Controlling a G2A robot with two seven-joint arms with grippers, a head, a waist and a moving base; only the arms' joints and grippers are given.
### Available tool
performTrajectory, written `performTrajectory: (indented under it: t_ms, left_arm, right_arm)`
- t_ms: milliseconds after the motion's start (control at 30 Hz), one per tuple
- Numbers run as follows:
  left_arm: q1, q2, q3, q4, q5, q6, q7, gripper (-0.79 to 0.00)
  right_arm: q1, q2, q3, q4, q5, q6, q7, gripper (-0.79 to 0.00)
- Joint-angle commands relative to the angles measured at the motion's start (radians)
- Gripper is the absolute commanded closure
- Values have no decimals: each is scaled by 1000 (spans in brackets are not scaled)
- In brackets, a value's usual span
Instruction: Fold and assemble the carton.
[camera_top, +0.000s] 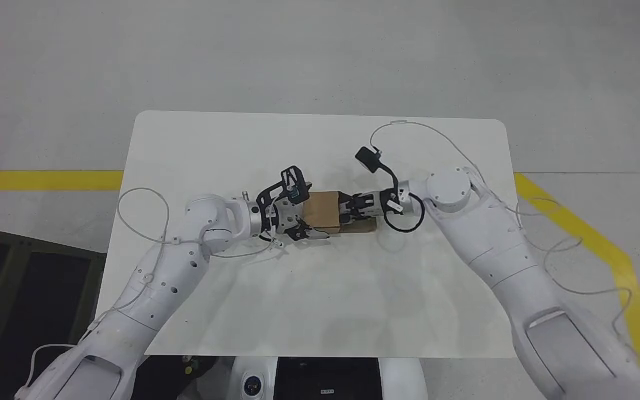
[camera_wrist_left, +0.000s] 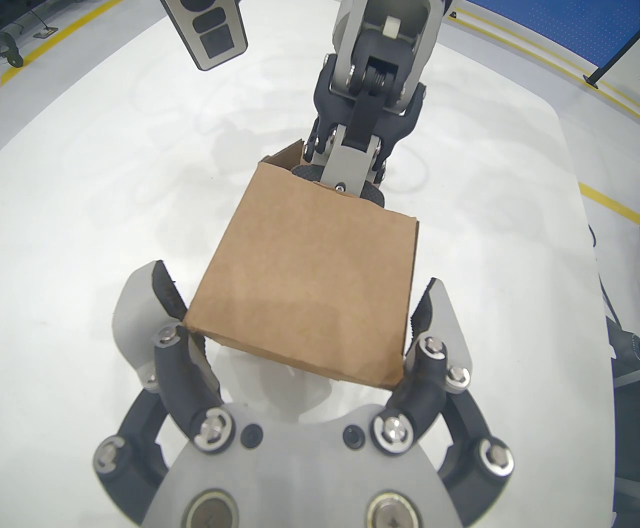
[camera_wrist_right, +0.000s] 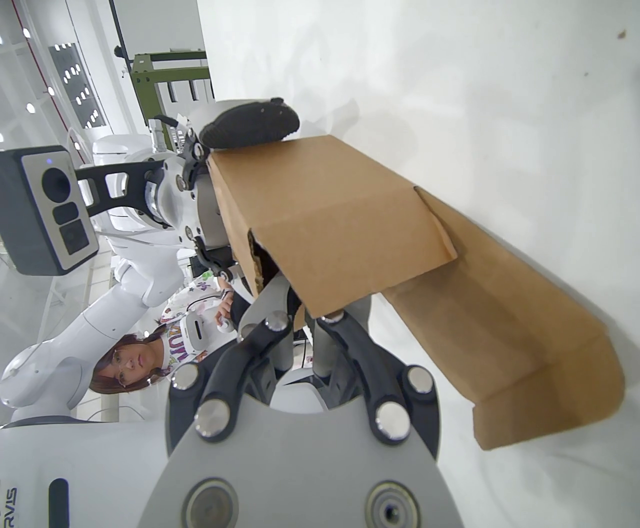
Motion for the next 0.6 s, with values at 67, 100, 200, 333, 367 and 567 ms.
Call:
performTrajectory:
  t_ms: [67, 100, 200, 333, 367, 567]
  left_arm:
    - [-2, -1, -2, 3, -3, 1, -6, -785]
    - [-2, -1, -2, 3, -4, 0, -7, -785]
    - [-3, -1, -6, 6, -11, 0, -8, -785]
    - [-3, -1, -12, 5, -16, -2, -10, -785]
    - [-2, -1, -13, 4, -16, -3, -11, -785]
    - [4, 1, -20, -3, -13, -7, -13, -785]
  right_arm:
    - [6, -3, 1, 16, 7, -17, 8, 0]
    - [5, -2, 4, 16, 7, -20, 10, 0]
    - [-3, 5, 21, 2, 4, -23, 13, 0]
    - [-29, 29, 69, -36, -22, -6, 7, 0]
    - [-37, 37, 84, -48, -31, 2, 6, 0]
    - [-99, 80, 169, -141, -97, 59, -6, 0]
